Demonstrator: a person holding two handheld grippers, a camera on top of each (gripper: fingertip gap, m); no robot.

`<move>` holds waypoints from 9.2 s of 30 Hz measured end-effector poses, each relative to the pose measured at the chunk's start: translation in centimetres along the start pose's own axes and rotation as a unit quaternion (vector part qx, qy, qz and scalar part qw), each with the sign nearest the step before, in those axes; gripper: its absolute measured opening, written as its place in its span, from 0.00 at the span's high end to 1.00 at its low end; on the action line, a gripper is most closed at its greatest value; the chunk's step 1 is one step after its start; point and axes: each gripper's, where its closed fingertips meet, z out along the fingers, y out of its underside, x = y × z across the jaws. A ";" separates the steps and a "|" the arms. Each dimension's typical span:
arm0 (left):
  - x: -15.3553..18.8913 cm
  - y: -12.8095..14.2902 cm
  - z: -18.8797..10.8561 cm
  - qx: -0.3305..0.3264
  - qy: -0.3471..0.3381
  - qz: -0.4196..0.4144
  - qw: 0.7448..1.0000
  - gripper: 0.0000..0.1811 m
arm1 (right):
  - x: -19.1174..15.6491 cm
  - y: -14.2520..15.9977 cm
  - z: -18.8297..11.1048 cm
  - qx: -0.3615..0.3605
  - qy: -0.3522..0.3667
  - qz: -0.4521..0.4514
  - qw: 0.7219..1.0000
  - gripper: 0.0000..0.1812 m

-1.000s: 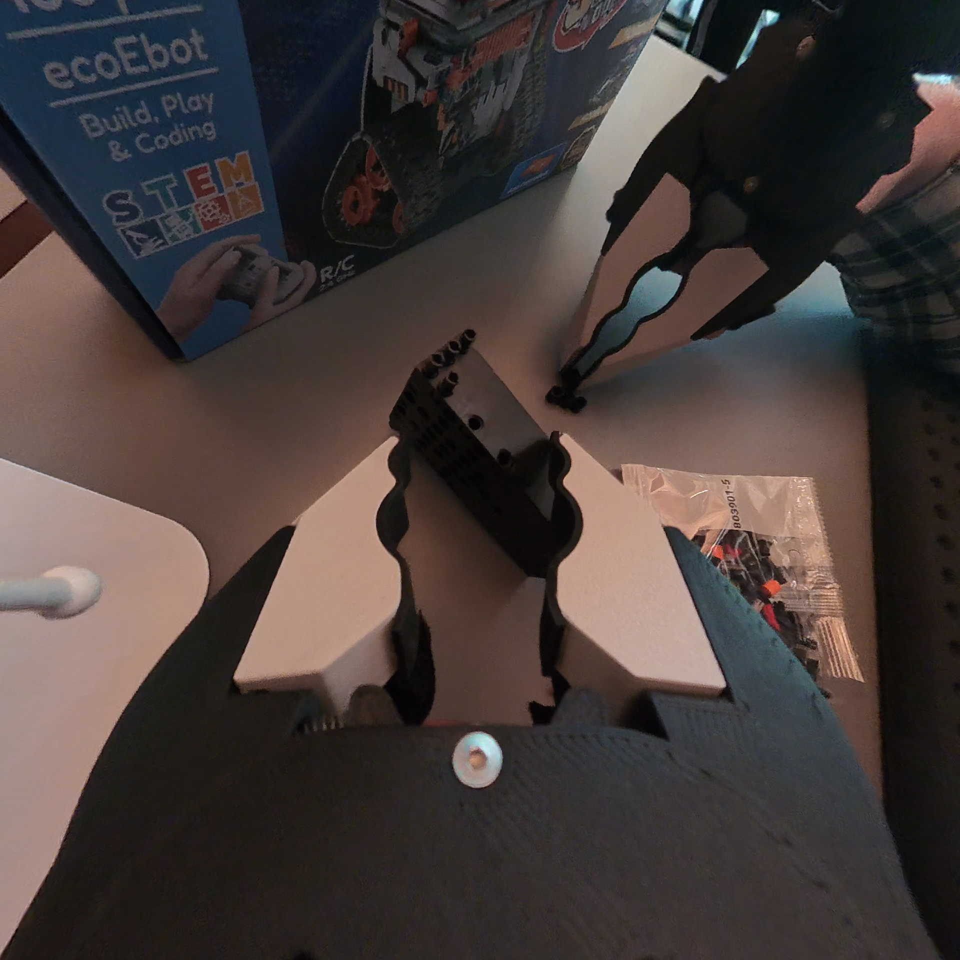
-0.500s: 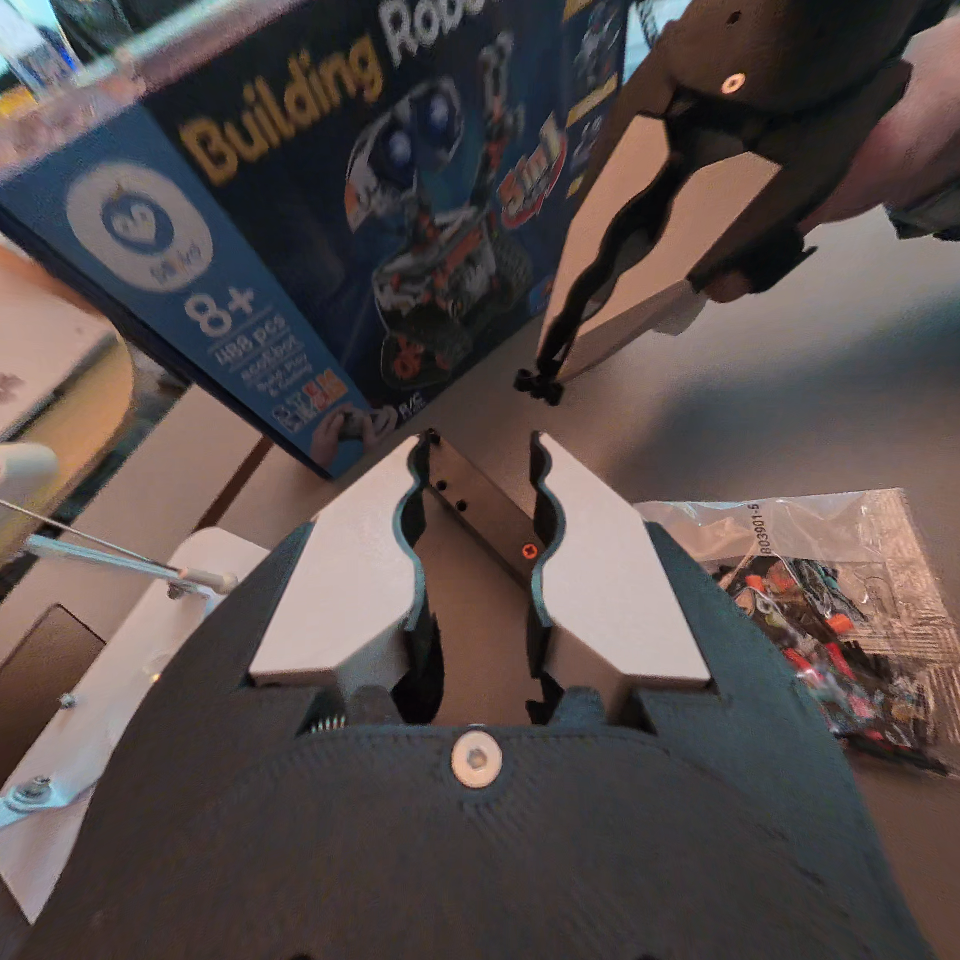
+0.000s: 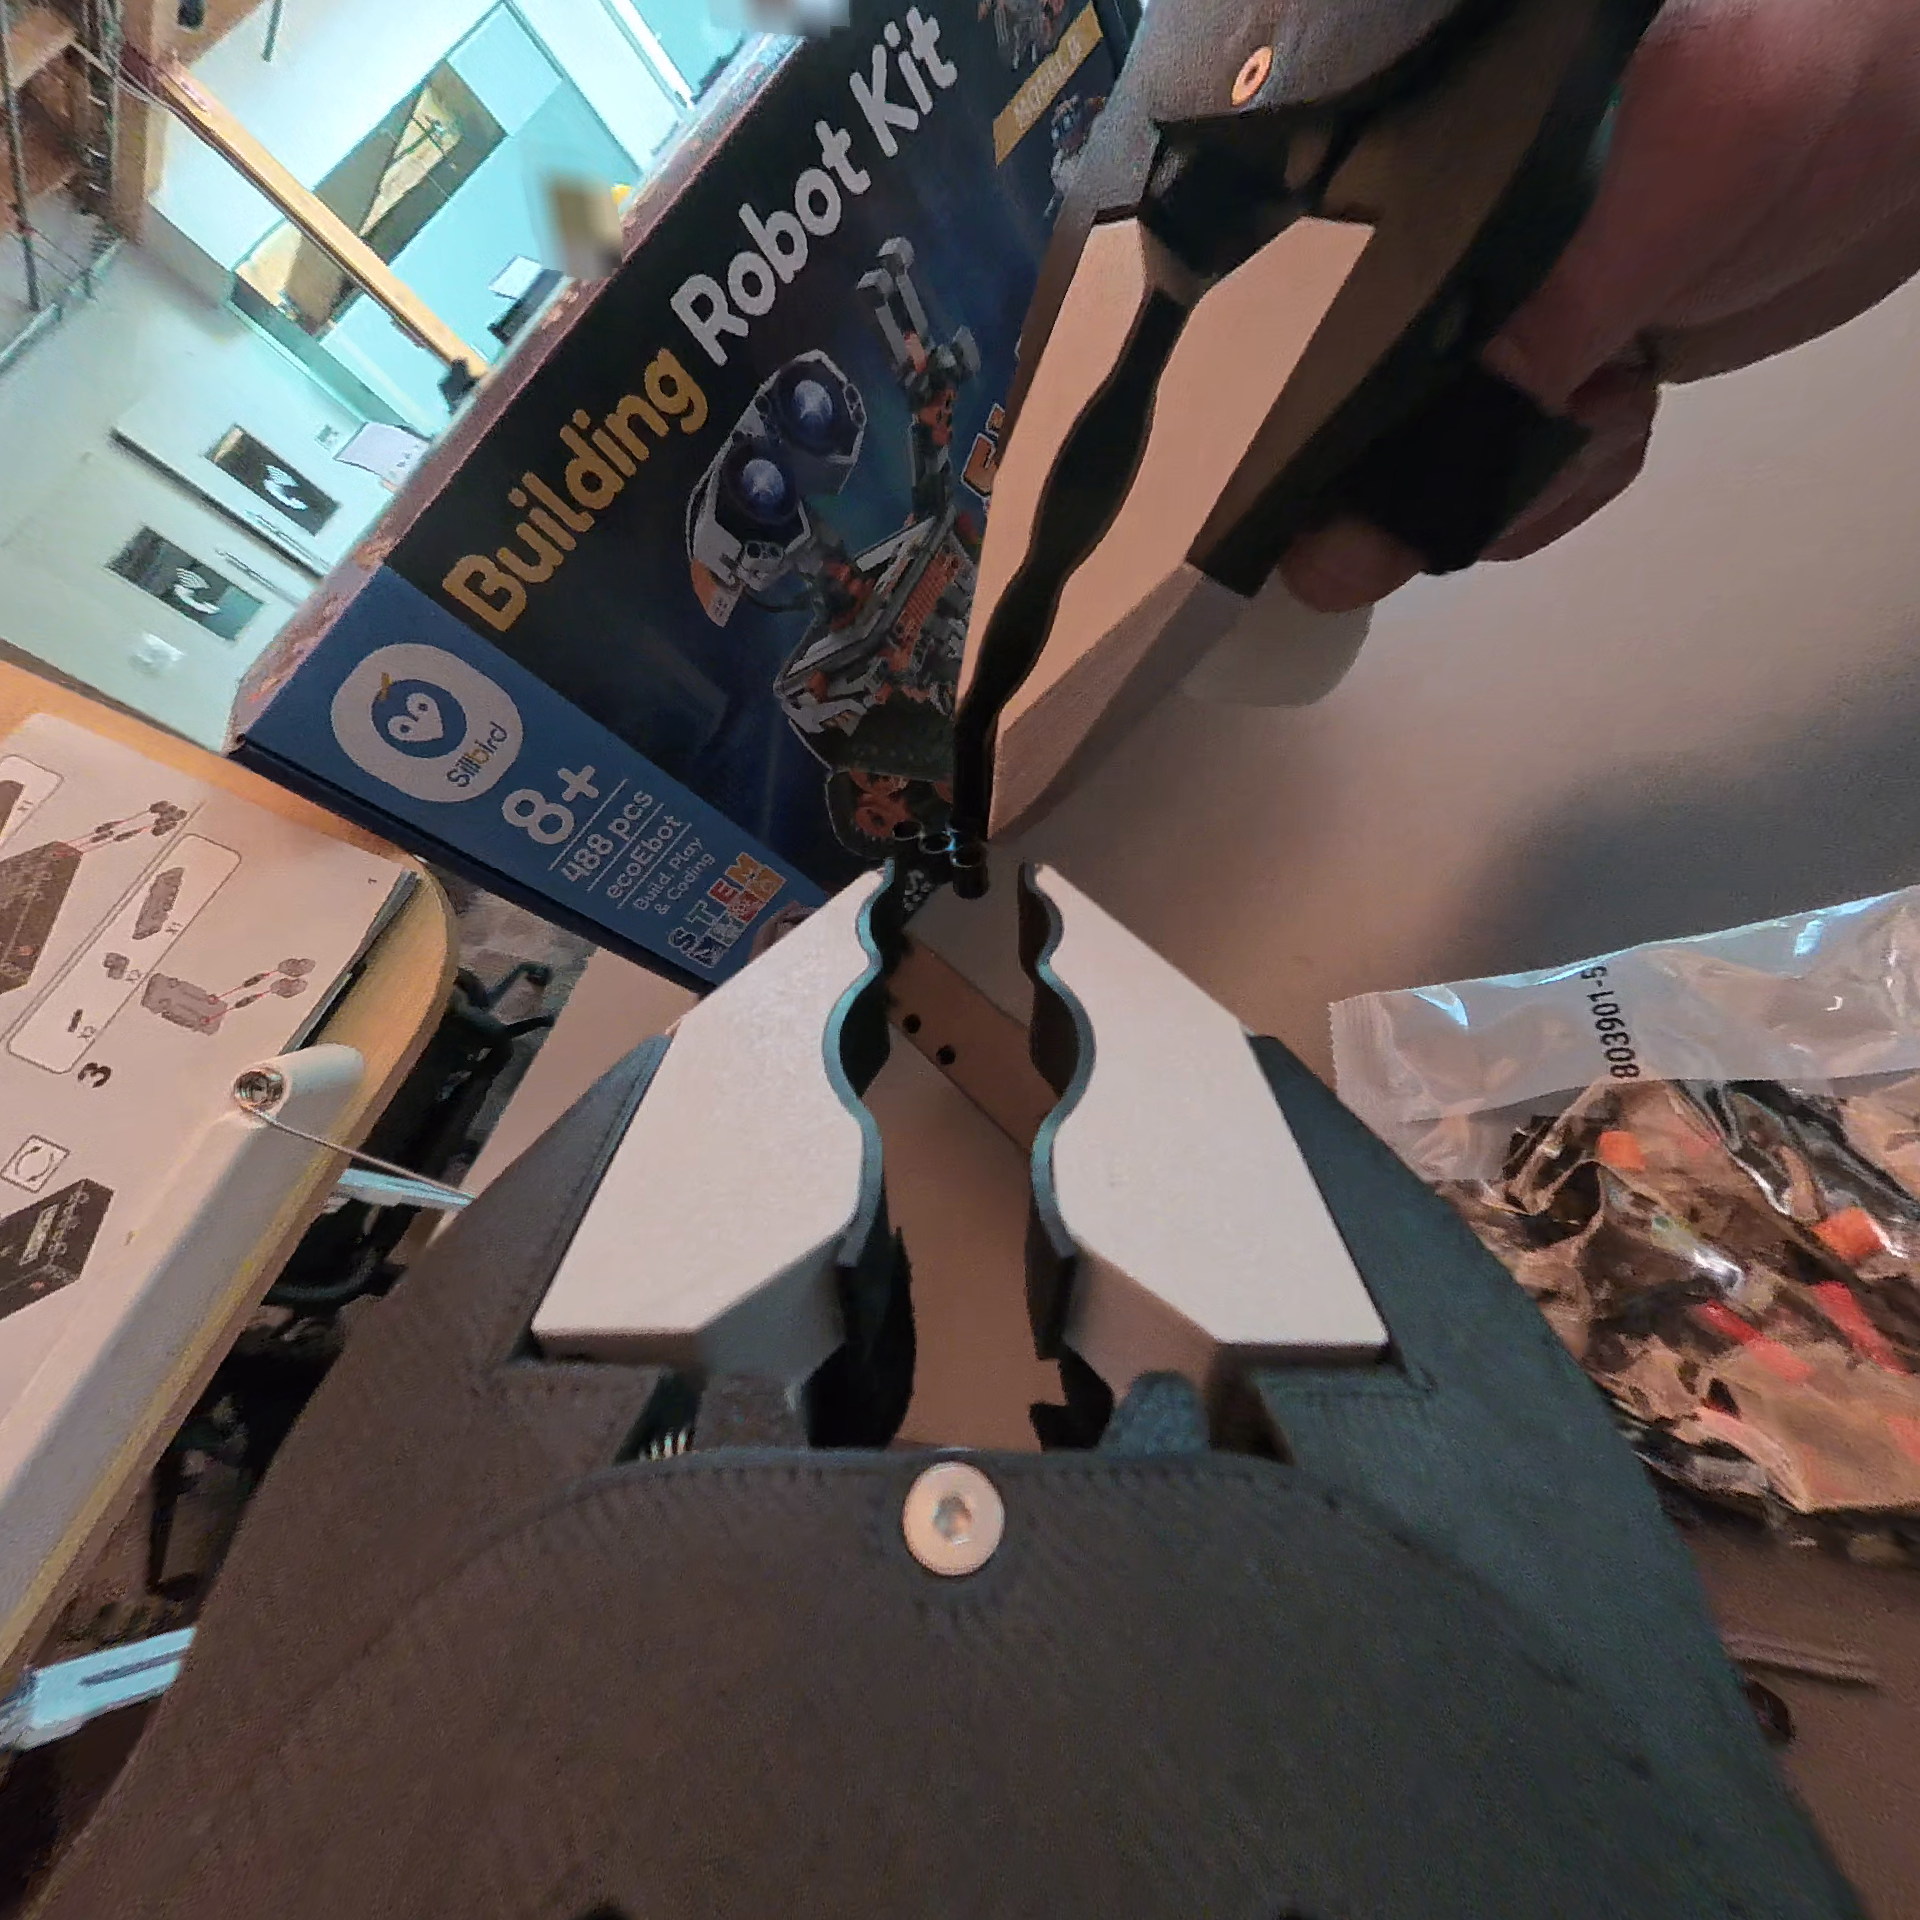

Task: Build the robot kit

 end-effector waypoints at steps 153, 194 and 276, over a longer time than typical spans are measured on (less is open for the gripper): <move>-0.1 3.8 -0.1 0.098 0.160 -0.573 0.798 0.64 | 0.0 -3.1 0.7 0.148 0.060 -0.148 0.976 0.97; -0.2 6.0 -0.1 -0.011 0.044 -0.368 0.929 0.64 | -0.3 -1.4 1.6 0.078 0.109 -0.274 0.952 0.98; 0.3 5.6 0.1 0.020 0.089 -0.414 0.906 0.64 | -1.3 -1.7 0.8 0.171 0.017 -0.198 0.965 0.97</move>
